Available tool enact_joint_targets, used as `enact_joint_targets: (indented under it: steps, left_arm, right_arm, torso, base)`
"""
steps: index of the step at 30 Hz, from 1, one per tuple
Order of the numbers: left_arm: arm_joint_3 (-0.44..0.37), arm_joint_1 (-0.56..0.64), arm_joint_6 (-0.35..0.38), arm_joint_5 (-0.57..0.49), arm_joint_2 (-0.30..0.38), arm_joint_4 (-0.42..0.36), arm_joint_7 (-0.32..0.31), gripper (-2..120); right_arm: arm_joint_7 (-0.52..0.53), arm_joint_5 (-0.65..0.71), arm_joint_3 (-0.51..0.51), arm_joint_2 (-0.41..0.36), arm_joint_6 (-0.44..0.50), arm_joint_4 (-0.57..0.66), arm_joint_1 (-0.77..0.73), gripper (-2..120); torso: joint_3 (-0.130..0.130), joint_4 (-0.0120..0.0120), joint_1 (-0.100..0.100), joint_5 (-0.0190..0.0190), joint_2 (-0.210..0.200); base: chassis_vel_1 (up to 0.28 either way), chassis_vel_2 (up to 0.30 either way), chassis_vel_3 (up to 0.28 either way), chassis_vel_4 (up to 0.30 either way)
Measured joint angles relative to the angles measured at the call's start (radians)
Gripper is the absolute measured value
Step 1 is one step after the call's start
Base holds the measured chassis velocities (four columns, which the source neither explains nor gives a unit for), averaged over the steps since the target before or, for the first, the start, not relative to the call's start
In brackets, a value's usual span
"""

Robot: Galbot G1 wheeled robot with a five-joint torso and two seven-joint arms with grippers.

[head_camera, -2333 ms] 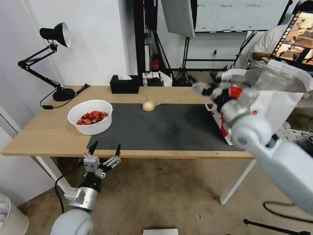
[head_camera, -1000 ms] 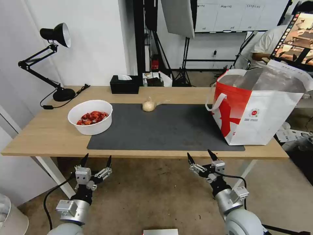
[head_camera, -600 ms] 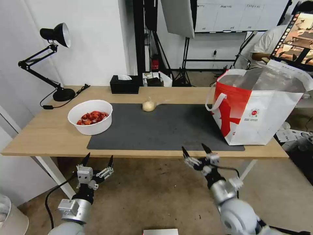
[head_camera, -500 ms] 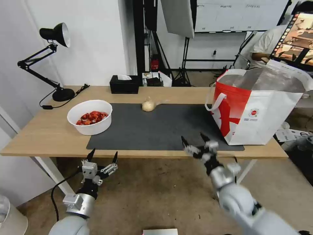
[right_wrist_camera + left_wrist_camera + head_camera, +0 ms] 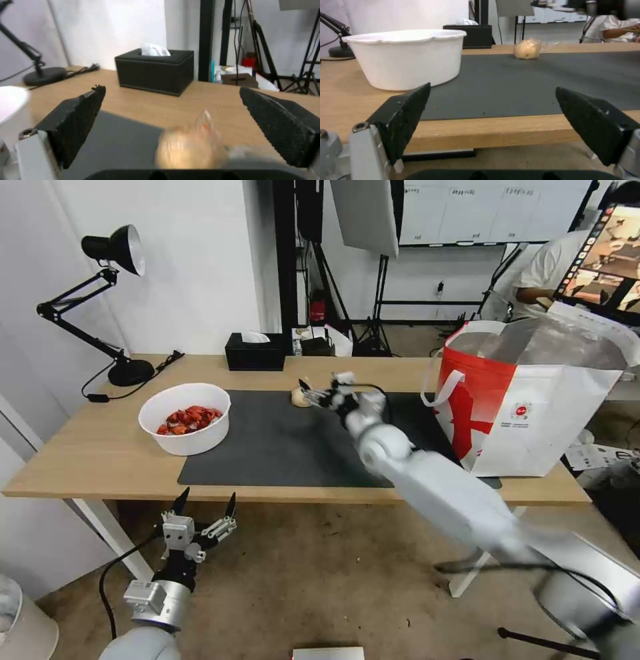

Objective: Pick up the trash from the table and place it into the takeout bag.

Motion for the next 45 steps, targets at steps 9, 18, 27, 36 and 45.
enact_joint_targets:
  steps: [9, 18, 27, 36, 45]
  left_arm:
    - [0.001, -0.002, -0.009, 0.001, -0.002, 0.016, 0.000, 100]
    - [0.013, -0.013, -0.019, 0.001, -0.009, 0.029, 0.005, 100]
    - [0.015, -0.013, -0.026, 0.000, -0.008, 0.032, 0.010, 100]
    - [0.017, -0.016, -0.029, -0.005, -0.002, 0.034, 0.013, 100]
    - [0.028, -0.026, -0.030, -0.006, 0.000, 0.043, 0.013, 100]
  right_arm:
    - [-0.105, -0.041, 0.025, 0.223, -0.030, -0.430, 0.148, 100]
    - [-0.180, -0.096, 0.032, 0.246, -0.155, -0.523, 0.170, 100]
    - [-0.235, -0.114, 0.039, 0.243, -0.180, -0.572, 0.171, 100]
    - [-0.263, -0.140, 0.039, 0.242, -0.184, -0.583, 0.171, 100]
    - [-0.286, -0.159, 0.049, 0.240, -0.185, -0.596, 0.171, 100]
  torso:
    - [0.000, 0.0002, 0.000, 0.0000, 0.000]
    - [0.000, -0.0001, 0.000, 0.0003, 0.000]
    - [0.000, -0.0002, 0.000, 0.0003, 0.000]
    - [0.000, 0.0000, 0.000, 0.0003, 0.000]
    - [0.000, -0.0002, 0.000, 0.0003, 0.000]
  base:
    - [0.000, 0.000, 0.000, 0.000]
    - [0.000, 0.000, 0.000, 0.000]
    - [0.000, 0.000, 0.000, 0.000]
    - [0.000, 0.000, 0.000, 0.000]
    - [0.000, 0.000, 0.000, 0.000]
